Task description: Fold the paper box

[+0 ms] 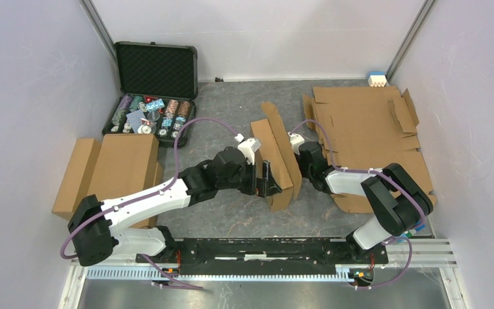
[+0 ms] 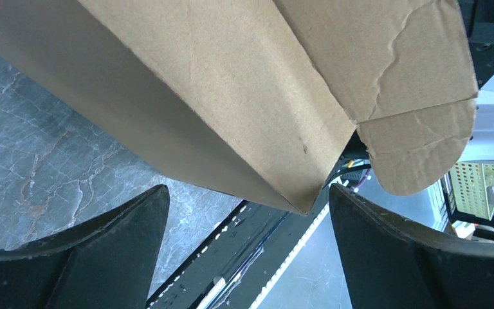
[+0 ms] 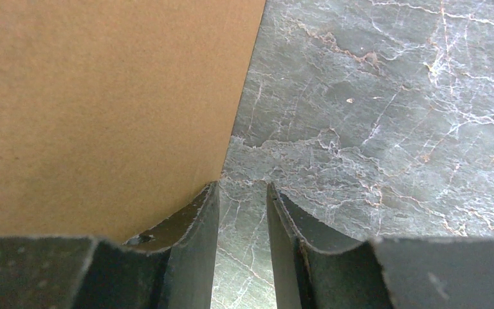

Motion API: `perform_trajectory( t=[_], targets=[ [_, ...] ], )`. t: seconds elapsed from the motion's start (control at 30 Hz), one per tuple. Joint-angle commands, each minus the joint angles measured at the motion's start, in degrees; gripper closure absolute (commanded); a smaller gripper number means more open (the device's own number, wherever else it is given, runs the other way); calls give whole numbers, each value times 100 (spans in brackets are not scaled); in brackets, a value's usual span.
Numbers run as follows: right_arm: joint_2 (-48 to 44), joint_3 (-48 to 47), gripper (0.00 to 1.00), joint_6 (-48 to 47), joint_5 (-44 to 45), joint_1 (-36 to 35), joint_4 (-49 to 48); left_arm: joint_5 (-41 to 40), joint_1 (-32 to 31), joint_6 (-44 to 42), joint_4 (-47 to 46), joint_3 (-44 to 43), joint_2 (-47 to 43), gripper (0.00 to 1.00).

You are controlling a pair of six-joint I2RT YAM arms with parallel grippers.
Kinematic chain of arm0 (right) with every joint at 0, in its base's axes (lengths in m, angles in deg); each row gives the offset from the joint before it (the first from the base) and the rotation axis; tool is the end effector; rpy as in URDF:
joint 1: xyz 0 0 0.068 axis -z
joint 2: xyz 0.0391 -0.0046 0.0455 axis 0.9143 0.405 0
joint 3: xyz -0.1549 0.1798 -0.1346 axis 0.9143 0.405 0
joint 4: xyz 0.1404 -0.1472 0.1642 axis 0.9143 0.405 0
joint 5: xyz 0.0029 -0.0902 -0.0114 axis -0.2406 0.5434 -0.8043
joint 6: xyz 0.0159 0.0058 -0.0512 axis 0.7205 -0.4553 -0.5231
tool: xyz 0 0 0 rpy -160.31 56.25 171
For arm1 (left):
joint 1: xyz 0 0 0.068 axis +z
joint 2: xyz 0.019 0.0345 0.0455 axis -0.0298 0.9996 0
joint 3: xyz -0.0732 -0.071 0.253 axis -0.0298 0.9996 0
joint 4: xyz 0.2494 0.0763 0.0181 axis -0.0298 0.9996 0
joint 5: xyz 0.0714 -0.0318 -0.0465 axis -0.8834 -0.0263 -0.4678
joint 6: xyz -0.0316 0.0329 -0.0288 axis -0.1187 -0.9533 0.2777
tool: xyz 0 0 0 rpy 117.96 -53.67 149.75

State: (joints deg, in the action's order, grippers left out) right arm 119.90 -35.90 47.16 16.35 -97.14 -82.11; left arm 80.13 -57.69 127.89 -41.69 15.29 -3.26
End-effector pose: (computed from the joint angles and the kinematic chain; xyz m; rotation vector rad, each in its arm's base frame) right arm 0.2407 0.1534 0.1367 -0.4343 2.2676 0.6601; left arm 0.1482 -0.2287 0.2684 0.3871 2.3289 -1.0905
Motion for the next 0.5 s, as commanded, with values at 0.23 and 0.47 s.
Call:
perform_trajectory(
  t=[0.23, 0.47],
  targets=[
    [-95, 101, 62, -45, -26, -35, 193, -260, 79, 63, 8, -377, 168, 0],
    [-105, 98, 62, -53, -46, -35, 201, -214, 123, 100, 265, -392, 481, 4]
  ],
)
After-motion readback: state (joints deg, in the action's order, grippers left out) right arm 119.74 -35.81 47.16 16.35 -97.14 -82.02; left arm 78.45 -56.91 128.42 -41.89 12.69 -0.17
